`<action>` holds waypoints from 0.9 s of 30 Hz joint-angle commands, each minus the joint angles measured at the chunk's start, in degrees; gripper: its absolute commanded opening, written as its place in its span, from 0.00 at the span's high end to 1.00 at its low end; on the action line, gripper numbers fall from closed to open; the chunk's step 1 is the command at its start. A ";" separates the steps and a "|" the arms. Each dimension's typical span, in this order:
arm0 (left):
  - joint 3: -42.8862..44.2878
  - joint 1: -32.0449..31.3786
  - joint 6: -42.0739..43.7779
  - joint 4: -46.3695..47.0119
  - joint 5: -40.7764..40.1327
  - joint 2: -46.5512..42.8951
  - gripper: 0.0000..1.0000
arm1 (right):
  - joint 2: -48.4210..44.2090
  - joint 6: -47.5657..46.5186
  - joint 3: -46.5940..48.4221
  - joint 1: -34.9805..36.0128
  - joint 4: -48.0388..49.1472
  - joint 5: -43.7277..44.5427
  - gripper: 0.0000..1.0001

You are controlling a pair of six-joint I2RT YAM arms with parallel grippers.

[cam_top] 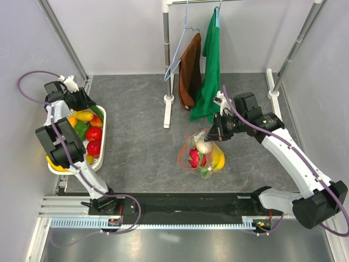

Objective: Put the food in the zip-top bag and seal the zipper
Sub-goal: Pick up the fake vegetable from the bin, then place the fake vegetable in the zipper food storage bag.

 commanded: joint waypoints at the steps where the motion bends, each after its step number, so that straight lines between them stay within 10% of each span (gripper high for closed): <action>1: 0.00 0.16 -0.30 1.78 1.95 -5.24 0.74 | -0.33 -0.60 1.49 -0.34 2.58 -0.79 1.00; 10: -0.17 -1.50 1.63 -2.43 9.15 -17.80 0.84 | -1.65 -0.43 0.96 -0.34 2.41 -0.96 1.00; 16: -5.96 -13.53 4.36 -5.34 17.57 -38.71 0.85 | -2.79 -0.17 -0.53 -0.34 2.49 -0.44 1.00; 27: -20.56 -68.10 2.86 5.12 2.49 -54.66 0.85 | -3.58 0.54 -1.23 -0.43 2.67 -1.23 1.00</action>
